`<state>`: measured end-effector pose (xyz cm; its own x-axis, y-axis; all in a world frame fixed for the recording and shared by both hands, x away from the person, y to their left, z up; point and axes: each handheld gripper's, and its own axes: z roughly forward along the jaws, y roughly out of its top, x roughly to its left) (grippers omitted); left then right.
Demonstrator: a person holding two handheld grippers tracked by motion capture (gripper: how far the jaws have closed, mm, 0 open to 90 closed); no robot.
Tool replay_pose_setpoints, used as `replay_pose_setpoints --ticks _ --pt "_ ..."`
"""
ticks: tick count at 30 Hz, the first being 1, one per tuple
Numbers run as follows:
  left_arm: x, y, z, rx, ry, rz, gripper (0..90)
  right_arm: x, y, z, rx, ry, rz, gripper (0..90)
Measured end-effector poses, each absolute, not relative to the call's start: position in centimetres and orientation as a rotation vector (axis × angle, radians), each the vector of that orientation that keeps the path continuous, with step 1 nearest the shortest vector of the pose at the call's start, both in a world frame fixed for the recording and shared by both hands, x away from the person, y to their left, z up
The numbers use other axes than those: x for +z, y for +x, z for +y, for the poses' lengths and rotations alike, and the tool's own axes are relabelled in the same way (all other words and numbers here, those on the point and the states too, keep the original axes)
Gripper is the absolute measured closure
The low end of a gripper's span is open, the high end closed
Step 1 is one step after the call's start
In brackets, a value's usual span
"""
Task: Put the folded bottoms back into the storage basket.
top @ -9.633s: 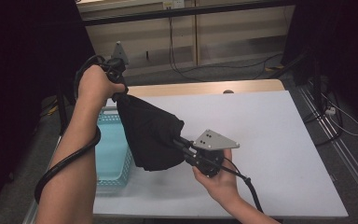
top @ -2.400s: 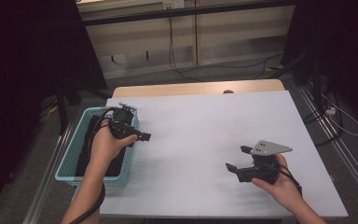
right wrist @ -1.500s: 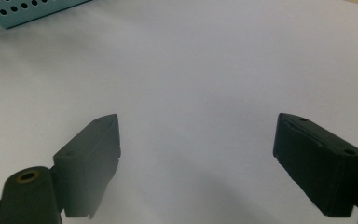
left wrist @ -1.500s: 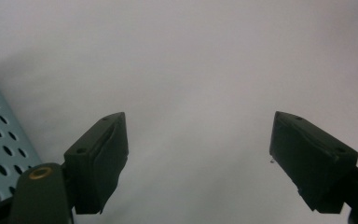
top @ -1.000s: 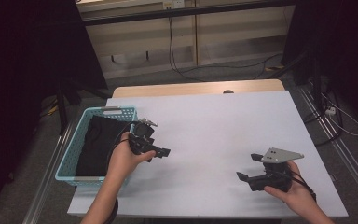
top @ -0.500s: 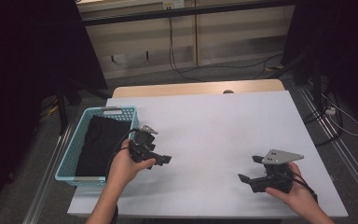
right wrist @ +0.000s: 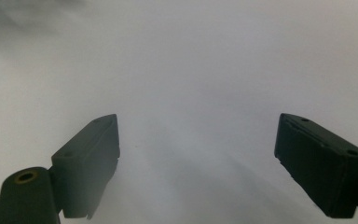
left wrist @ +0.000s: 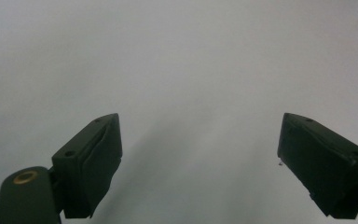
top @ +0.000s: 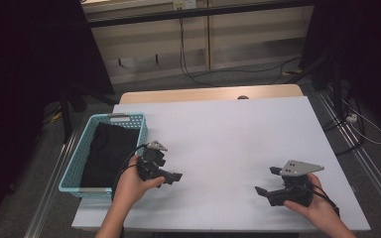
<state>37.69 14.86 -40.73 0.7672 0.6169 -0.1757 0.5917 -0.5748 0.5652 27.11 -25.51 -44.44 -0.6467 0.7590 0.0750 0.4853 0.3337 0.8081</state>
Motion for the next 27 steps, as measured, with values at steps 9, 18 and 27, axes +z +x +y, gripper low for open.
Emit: replay_pose_setpoints --ticks 9,18,27 --pt "-41.4 37.2 15.1 0.043 2.329 0.887 13.3 -44.4 27.0 -25.5 1.225 1.11 2.284 13.7" --pt "-41.9 36.7 15.8 0.037 2.329 0.871 12.5 -44.4 26.9 -25.7 1.227 1.113 2.277 13.7" --pt "-42.2 36.2 16.2 0.048 2.324 0.861 11.8 -44.2 26.8 -26.0 1.229 1.125 2.259 13.7"
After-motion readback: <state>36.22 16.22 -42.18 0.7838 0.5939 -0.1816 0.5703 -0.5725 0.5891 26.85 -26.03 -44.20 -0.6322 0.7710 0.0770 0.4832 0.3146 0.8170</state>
